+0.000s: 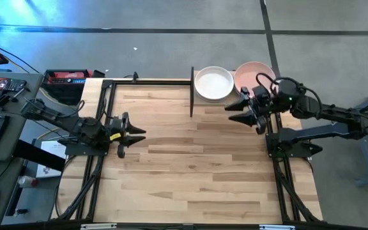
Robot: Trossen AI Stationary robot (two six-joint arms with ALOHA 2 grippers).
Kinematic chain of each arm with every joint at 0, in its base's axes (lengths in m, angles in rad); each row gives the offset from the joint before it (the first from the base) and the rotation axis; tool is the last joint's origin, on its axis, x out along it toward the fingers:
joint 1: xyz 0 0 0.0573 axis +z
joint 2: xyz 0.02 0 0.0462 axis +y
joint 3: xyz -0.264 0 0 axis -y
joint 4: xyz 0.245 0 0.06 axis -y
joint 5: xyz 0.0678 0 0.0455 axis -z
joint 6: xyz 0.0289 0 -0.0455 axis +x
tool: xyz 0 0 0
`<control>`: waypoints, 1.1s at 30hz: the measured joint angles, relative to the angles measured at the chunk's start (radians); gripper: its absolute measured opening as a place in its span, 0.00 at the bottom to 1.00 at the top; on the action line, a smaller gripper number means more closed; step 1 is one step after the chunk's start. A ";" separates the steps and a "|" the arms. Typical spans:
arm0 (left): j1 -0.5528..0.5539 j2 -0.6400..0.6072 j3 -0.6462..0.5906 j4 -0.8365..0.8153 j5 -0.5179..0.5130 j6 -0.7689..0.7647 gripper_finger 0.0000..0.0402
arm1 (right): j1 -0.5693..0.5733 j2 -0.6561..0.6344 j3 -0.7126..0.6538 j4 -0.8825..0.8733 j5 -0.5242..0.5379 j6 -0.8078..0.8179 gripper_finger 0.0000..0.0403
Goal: Place and stack plates onto a shelf
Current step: Return to Home Position
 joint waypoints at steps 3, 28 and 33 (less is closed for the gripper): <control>-0.014 -0.017 -0.065 0.065 0.000 0.000 0.25 | 0.043 -0.022 -0.035 0.058 0.000 -0.001 0.45; -0.028 -0.096 -0.372 0.107 -0.019 -0.128 0.25 | 0.174 -0.063 -0.082 -0.009 0.026 0.007 0.45; -0.028 -0.096 -0.372 0.068 -0.054 -0.131 0.25 | 0.174 -0.063 -0.082 -0.052 0.026 0.007 0.45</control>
